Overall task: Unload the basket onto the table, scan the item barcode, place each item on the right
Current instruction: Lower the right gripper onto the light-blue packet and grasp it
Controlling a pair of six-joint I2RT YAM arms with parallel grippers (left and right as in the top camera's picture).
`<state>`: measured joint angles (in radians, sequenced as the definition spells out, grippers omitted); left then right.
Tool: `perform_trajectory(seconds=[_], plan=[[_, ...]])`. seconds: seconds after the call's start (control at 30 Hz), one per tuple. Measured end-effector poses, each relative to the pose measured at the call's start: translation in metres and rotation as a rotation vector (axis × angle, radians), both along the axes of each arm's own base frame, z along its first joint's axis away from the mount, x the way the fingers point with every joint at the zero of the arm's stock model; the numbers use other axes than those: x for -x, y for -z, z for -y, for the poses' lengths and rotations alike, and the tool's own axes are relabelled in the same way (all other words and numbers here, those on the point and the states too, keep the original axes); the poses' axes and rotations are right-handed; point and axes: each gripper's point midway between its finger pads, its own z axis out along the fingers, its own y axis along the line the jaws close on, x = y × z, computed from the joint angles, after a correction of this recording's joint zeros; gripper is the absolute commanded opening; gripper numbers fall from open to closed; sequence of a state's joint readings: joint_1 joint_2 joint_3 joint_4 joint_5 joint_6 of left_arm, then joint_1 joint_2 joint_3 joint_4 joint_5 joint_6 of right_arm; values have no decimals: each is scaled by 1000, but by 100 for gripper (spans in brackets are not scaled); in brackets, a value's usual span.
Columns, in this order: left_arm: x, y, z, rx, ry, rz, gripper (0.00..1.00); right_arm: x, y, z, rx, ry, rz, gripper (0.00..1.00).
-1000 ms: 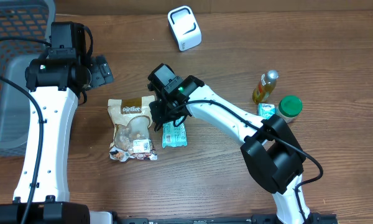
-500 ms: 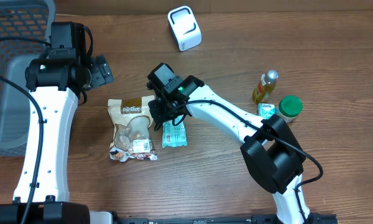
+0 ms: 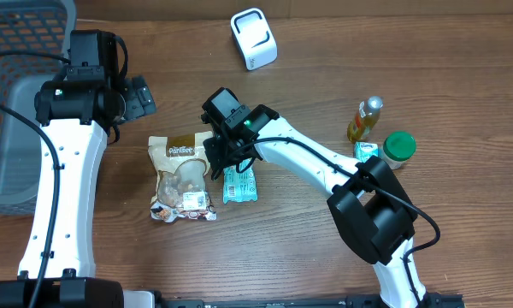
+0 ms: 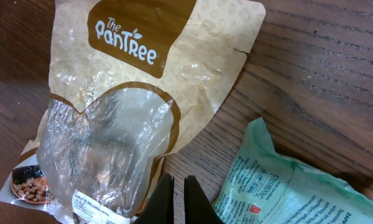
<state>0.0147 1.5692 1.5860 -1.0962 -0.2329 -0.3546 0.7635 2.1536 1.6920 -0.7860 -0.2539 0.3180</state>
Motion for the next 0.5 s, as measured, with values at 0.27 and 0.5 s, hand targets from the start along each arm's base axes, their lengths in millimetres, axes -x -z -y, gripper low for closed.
perform_trajectory(seconds=[0.27,0.5], plan=[[0,0,0,0,0,0,99,0,0,0,0,0,0,4],[0,0,0,0,0,0,99,-1,-1,-1,-6,0,7,4]])
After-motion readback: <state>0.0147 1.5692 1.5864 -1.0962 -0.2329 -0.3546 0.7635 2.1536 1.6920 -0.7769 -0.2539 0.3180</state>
